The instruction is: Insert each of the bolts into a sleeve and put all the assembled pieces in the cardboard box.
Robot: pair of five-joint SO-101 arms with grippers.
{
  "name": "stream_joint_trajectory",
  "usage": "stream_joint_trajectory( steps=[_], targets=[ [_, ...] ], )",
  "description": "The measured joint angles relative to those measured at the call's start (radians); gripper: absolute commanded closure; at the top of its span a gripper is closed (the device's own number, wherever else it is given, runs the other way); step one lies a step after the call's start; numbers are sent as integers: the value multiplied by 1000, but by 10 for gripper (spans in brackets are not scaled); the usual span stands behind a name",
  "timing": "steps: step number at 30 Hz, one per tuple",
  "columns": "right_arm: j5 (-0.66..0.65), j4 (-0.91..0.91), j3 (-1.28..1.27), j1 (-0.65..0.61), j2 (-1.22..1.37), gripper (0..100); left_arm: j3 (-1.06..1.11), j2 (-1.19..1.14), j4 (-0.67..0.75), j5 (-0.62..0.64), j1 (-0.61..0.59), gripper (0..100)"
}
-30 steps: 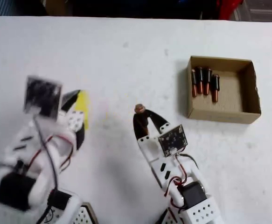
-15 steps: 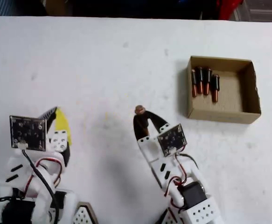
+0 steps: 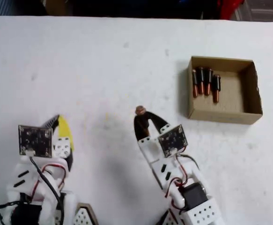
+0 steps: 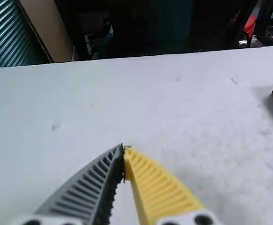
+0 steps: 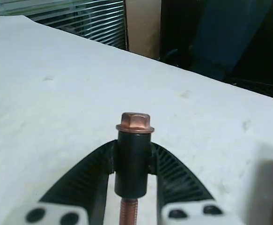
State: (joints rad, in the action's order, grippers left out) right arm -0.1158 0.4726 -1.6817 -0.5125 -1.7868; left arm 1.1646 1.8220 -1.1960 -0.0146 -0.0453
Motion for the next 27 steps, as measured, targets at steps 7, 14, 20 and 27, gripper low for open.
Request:
stream_joint_trajectory(
  steps=[7,14,20,27],
  targets=[
    [0,0,0,0,0,981,2,2,0,0,-57,977],
    [0,0,0,0,0,981,69,2,0,0,-110,977],
    [0,0,0,0,0,981,222,2,58,-43,-110,977],
    [0,0,0,0,0,981,397,-5,107,-91,-110,977]
  ],
)
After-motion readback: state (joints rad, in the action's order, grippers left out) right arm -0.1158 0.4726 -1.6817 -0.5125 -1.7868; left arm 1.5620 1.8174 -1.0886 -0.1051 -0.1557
